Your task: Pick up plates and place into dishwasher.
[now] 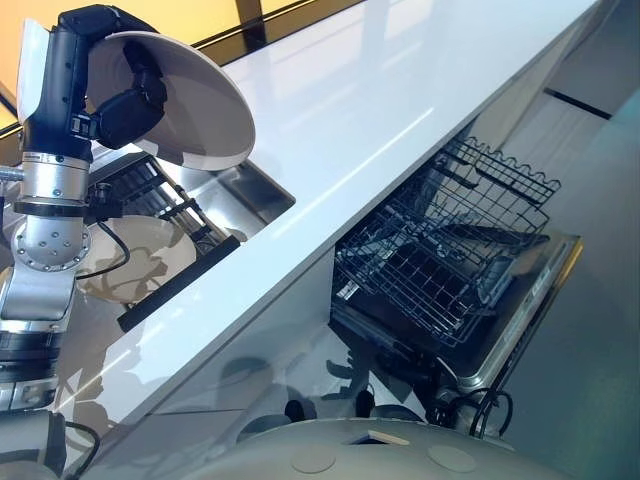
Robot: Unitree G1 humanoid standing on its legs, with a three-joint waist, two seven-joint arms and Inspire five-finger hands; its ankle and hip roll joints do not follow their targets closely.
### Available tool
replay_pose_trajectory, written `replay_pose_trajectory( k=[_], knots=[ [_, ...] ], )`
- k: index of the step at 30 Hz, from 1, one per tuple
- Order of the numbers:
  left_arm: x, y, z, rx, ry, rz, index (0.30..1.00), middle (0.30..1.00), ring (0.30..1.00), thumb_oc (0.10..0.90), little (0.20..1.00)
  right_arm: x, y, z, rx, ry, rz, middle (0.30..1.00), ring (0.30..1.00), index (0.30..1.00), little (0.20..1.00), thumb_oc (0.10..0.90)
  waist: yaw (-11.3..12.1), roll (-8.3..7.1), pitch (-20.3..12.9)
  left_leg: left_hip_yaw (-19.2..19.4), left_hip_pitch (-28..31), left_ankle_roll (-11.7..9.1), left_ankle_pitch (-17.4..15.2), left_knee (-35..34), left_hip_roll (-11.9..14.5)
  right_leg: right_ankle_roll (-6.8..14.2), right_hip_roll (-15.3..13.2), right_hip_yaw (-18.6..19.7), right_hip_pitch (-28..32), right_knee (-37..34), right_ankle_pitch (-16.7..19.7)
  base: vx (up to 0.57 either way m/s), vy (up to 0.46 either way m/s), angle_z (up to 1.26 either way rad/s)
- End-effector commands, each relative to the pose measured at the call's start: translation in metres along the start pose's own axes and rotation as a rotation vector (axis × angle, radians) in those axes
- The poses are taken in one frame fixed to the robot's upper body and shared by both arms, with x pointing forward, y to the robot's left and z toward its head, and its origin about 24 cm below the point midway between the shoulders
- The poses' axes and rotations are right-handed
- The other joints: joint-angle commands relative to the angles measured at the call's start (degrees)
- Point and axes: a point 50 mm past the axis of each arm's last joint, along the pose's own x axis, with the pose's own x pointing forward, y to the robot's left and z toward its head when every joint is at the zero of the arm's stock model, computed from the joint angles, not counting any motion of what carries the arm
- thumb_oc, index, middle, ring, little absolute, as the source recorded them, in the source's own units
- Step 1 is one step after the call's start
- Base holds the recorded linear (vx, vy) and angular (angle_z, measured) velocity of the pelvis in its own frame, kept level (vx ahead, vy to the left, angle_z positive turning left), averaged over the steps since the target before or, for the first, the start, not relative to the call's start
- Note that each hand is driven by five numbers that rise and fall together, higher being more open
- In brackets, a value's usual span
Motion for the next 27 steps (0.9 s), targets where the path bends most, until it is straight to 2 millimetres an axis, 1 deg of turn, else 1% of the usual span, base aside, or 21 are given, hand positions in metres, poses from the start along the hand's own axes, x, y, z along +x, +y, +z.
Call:
replay_pose_trajectory(
  k=[1,3,4,5,6,7,9,10,11,12,14,16,17,18,19,20,22,24,25,27],
  knots=[
    [0.016,0.012,0.024,-0.016,-0.199,0.139,0.3,0.3,0.3,0.1,0.2,-0.002,0.014,0.064,-0.011,-0.226,0.251,0.9,0.9,0.9,0.9,0.8,-1.37,2.05,-1.68,0.67,-0.79,1.06,-6.07,1.03,-1.96,1.56,3.23,-1.05,-2.61,7.09,-9.0,-0.01,0.003,-0.07],
    [0.013,0.005,0.021,-0.033,-0.206,0.129,0.3,0.3,0.3,0.1,0.2,-0.011,0.021,0.087,0.087,-0.354,0.392,0.9,0.9,0.9,0.9,0.8,-1.94,1.74,-1.74,1.11,-0.86,1.17,-6.03,0.95,-2.04,1.88,2.98,-0.87,-3.08,7.22,-8.69,-0.01,0.018,-0.14],
    [0.011,0.001,0.02,-0.037,-0.205,0.126,0.3,0.3,0.3,0.1,0.2,-0.017,0.022,0.102,0.142,-0.432,0.444,0.9,0.9,0.9,0.9,0.8,-2.36,1.65,-1.8,1.48,-0.9,1.25,-6.05,0.9,-2.05,2.16,2.88,-0.64,-3.39,7.31,-8.48,-0.02,0.032,-0.21],
    [0.01,-0.001,0.019,-0.038,-0.206,0.127,0.3,0.3,0.3,0.1,0.2,-0.021,0.021,0.11,0.179,-0.489,0.472,0.9,0.9,0.9,0.9,0.8,-2.58,1.62,-1.83,1.71,-0.94,1.3,-6.06,0.88,-2.05,2.3,2.85,-0.48,-3.58,7.38,-8.38,-0.02,0.029,-0.17],
    [0.01,-0.001,0.018,-0.037,-0.206,0.128,0.3,0.3,0.3,0.1,0.2,-0.022,0.021,0.114,0.191,-0.51,0.48,0.9,0.9,0.9,0.9,0.8,-2.68,1.64,-1.84,1.81,-0.94,1.34,-6.09,0.87,-2.07,2.37,2.82,-0.4,-3.66,7.41,-8.34,-0.02,0.049,-0.11],
    [0.009,-0.005,0.015,-0.04,-0.2,0.127,0.3,0.3,0.3,0.1,0.2,-0.031,0.019,0.135,0.245,-0.632,0.512,0.9,0.9,0.9,0.9,0.8,-3.34,1.65,-1.92,2.39,-0.94,1.61,-6.23,0.81,-2.13,2.67,2.79,0.14,-4.11,7.58,-8.16,-0.02,0.052,-0.05],
    [0.008,-0.006,0.014,-0.029,-0.196,0.135,0.3,0.3,0.3,0.1,0.2,-0.041,0.015,0.153,0.259,-0.743,0.51,0.9,0.9,0.9,0.9,0.8,-3.94,1.66,-1.91,3.03,-0.92,1.86,-6.37,0.86,-2.17,2.92,2.73,0.63,-4.46,7.73,-7.98,-0.02,0.064,-0.14],
    [0.008,-0.006,0.012,-0.021,-0.186,0.138,0.3,0.3,0.3,0.1,0.2,-0.049,0.01,0.168,0.25,-0.817,0.49,0.9,0.9,0.9,0.9,0.8,-4.48,1.71,-1.95,3.49,-0.83,2.07,-6.54,0.88,-2.22,3.07,2.7,0.96,-4.65,7.79,-7.84,-0.01,0.056,-0.27],
    [0.008,-0.006,0.011,-0.019,-0.183,0.139,0.3,0.3,0.3,0.1,0.2,-0.053,0.009,0.174,0.239,-0.853,0.48,0.9,0.9,0.9,0.9,0.8,-4.61,1.73,-1.94,3.68,-0.79,2.15,-6.6,0.88,-2.23,3.11,2.69,1.08,-4.69,7.79,-7.78,-0.01,0.06,-0.27],
    [0.008,-0.006,0.01,-0.011,-0.172,0.144,0.3,0.3,0.3,0.1,0.2,-0.062,0.006,0.187,0.214,-0.919,0.461,0.9,0.9,0.9,0.9,0.8,-5.04,1.78,-1.92,4.08,-0.73,2.41,-6.76,0.86,-2.3,3.19,2.71,1.45,-4.89,7.84,-7.69,-0.01,0.053,-0.21],
    [0.008,-0.005,0.007,-0.018,-0.148,0.149,0.3,0.3,0.3,0.1,0.2,-0.076,-0.001,0.205,0.155,-1.035,0.407,0.9,0.9,0.9,0.9,0.8,-5.51,1.89,-1.91,4.68,-0.59,2.71,-6.99,0.88,-2.38,3.27,2.79,1.91,-5.1,7.95,-7.53,0.0,0.053,-0.19],
    [0.011,-0.006,0.003,-0.022,-0.115,0.162,0.3,0.3,0.3,0.1,0.2,-0.105,-0.007,0.234,0.055,-1.231,0.309,0.9,0.9,0.9,0.9,0.8,-6.2,2.08,-1.93,5.43,-0.39,3.08,-7.36,0.97,-2.52,3.35,2.89,2.58,-5.36,8.11,-7.4,0.0,0.043,-0.19],
    [0.011,-0.006,0.003,-0.022,-0.115,0.162,0.3,0.3,0.3,0.1,0.2,-0.105,-0.008,0.234,0.055,-1.232,0.308,0.9,0.9,0.9,0.9,0.8,-6.13,2.11,-1.89,5.47,-0.38,3.08,-7.38,0.97,-2.51,3.36,2.9,2.62,-5.37,8.12,-7.39,-0.03,0.03,-0.14],
    [0.012,-0.006,0.001,-0.021,-0.094,0.17,0.3,0.3,0.3,0.1,0.2,-0.123,-0.011,0.247,0.002,-1.356,0.217,0.9,0.9,0.9,0.9,0.8,-6.62,2.2,-1.74,5.96,-0.47,3.17,-7.28,1.3,-2.55,3.3,3.02,3.07,-5.65,8.42,-7.05,-0.01,0.034,-0.14],
    [0.013,-0.008,-0.001,-0.022,-0.082,0.174,0.3,0.3,0.3,0.1,0.2,-0.135,-0.015,0.255,-0.047,-1.435,0.119,0.9,0.9,0.9,0.9,0.8,-6.78,2.39,-1.99,6.08,-0.35,3.29,-7.73,1.25,-2.62,3.41,3.1,3.44,-5.67,8.4,-7.37,-0.01,0.047,-0.22],
    [0.014,-0.008,-0.003,-0.023,-0.071,0.178,0.3,0.3,0.3,0.1,0.2,-0.148,-0.02,0.26,-0.102,-1.518,0.006,0.9,0.9,0.9,0.9,0.8,-6.93,2.55,-1.99,6.22,-0.36,3.35,-7.88,1.34,-2.68,3.38,3.18,3.75,-5.74,8.44,-7.39,0.02,0.048,-0.26],
    [0.014,-0.013,-0.005,-0.022,-0.049,0.195,0.3,0.3,0.3,0.1,0.2,-0.178,-0.022,0.27,-0.24,-1.685,-0.223,0.9,0.9,0.9,0.9,0.8,-7.37,2.94,-2.06,6.43,-0.2,3.56,-8.16,1.44,-2.79,3.3,3.53,4.45,-5.89,8.74,-7.5,0.0,0.041,-0.23],
    [0.014,-0.015,-0.005,-0.012,-0.04,0.209,0.3,0.3,0.3,0.1,0.2,-0.192,-0.019,0.273,-0.322,-1.769,-0.275,0.9,0.9,0.9,0.9,0.8,-7.49,3.13,-2.15,6.42,-0.15,3.64,-8.29,1.5,-2.83,3.23,3.72,4.75,-5.89,8.87,-7.63,0.0,0.016,-0.04],
    [0.014,-0.016,-0.005,-0.013,-0.035,0.223,0.3,0.3,0.3,0.1,0.2,-0.2,-0.015,0.276,-0.371,-1.815,-0.263,0.9,0.9,0.9,0.9,0.8,-7.53,3.24,-2.2,6.4,-0.08,3.67,-8.32,1.48,-2.81,3.16,3.8,4.88,-5.87,8.99,-7.72,0.0,0.0,0.0],
    [0.016,-0.018,-0.003,-0.005,-0.035,0.253,0.3,0.3,0.3,0.1,0.2,-0.212,-0.005,0.284,-0.424,-1.873,-0.169,0.9,0.9,0.9,0.9,0.8,-7.21,3.25,-2.37,6.05,-0.04,3.64,-8.37,1.56,-2.81,2.92,3.97,4.91,-5.82,9.29,-7.99,-0.01,0.002,-0.05]
  ],
)
